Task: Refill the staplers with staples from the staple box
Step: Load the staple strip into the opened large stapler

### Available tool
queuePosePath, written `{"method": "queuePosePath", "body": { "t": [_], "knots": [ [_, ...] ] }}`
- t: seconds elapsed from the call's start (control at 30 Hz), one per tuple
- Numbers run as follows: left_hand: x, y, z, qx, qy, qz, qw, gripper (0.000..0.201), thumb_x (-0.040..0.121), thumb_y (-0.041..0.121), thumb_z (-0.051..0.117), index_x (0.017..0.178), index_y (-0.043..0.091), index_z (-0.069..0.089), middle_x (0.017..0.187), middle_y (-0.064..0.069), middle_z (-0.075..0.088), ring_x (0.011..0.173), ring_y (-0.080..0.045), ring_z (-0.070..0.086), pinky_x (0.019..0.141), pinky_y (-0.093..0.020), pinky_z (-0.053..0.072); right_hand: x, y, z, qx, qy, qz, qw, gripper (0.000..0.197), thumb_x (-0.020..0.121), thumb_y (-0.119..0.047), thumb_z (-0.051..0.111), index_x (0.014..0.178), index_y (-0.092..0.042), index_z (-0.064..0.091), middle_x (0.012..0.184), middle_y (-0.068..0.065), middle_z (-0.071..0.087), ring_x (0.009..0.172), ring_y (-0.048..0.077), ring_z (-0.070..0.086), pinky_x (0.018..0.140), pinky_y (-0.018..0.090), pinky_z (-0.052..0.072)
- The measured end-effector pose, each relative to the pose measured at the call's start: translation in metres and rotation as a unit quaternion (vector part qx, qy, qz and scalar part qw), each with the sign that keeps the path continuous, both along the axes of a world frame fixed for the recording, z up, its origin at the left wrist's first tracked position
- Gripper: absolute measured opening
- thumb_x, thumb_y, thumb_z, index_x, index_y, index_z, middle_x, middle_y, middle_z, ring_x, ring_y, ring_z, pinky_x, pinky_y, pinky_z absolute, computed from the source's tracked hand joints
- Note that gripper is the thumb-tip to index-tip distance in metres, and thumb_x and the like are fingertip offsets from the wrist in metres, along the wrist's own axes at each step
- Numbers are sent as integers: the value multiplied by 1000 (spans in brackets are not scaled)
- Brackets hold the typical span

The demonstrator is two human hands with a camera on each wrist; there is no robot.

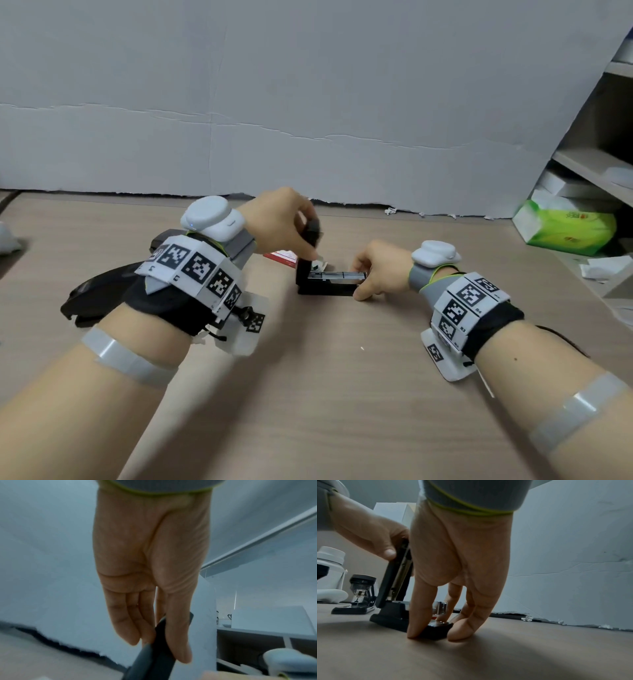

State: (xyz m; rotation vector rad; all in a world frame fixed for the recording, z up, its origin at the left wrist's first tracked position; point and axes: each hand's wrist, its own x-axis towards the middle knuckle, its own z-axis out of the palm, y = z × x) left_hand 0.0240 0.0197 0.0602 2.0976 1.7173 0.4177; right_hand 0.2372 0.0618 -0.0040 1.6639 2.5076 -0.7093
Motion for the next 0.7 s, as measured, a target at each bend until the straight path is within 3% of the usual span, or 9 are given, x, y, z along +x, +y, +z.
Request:
{"method": "queuePosePath", "body": {
  "t": [0.1, 0.17, 0.23, 0.37, 0.43, 0.53, 0.7],
  "knots": [
    [18, 6, -11, 6, -32, -9, 999, 37, 66, 33, 87, 96, 27, 66, 80, 14, 67, 72, -8, 63, 66, -24, 52, -1, 0, 0, -6, 3, 2, 1000, 26, 67, -21, 82, 86, -21, 64, 64, -6, 64, 50, 15, 57, 54, 24, 46],
    [29, 10, -20, 7, -44, -14, 999, 33, 68, 32, 86, 95, 25, 69, 80, 13, 67, 72, -7, 63, 62, -23, 52, -1, -1, 1, -10, -1, 0, 1000, 25, 66, -24, 82, 84, -21, 64, 65, -2, 68, 51, 16, 60, 57, 27, 50],
    [37, 14, -29, 0, -38, -26, 999, 32, 69, 32, 85, 96, 23, 71, 84, 9, 70, 73, -7, 62, 58, -17, 47, 0, 0, 0, -6, -13, -7, 1000, 24, 64, -26, 81, 76, -20, 61, 65, 2, 68, 51, 17, 59, 54, 26, 47],
    [46, 17, -42, -7, -20, -42, 999, 30, 70, 30, 84, 97, 22, 74, 90, 6, 72, 77, -10, 62, 62, -18, 46, 1, 0, 0, 7, -18, -10, 1000, 29, 64, -26, 83, 75, -15, 58, 67, 2, 64, 55, 20, 57, 48, 24, 40],
    [50, 18, -48, -10, -14, -46, 999, 31, 69, 28, 84, 97, 21, 75, 91, 5, 73, 80, -12, 64, 65, -22, 47, 7, 0, 0, 0, 1, -11, 1000, 28, 65, -22, 84, 81, -14, 62, 70, -1, 62, 60, 19, 57, 50, 24, 41],
    [53, 18, -55, -9, 3, -55, 998, 33, 69, 27, 84, 100, 21, 75, 95, 2, 73, 86, -16, 65, 73, -25, 49, 15, -1, 2, -39, 80, -20, 996, 41, 66, -18, 84, 103, -20, 66, 77, -7, 63, 66, 13, 60, 63, 25, 46],
    [55, 20, -55, -11, 19, -70, 997, 38, 69, 24, 84, 105, 22, 73, 93, 3, 70, 83, -16, 60, 68, -23, 44, 11, -7, 6, -16, 107, -12, 994, 32, 74, -23, 79, 104, -20, 68, 78, -4, 65, 63, 14, 57, 59, 25, 43]
  ]
}}
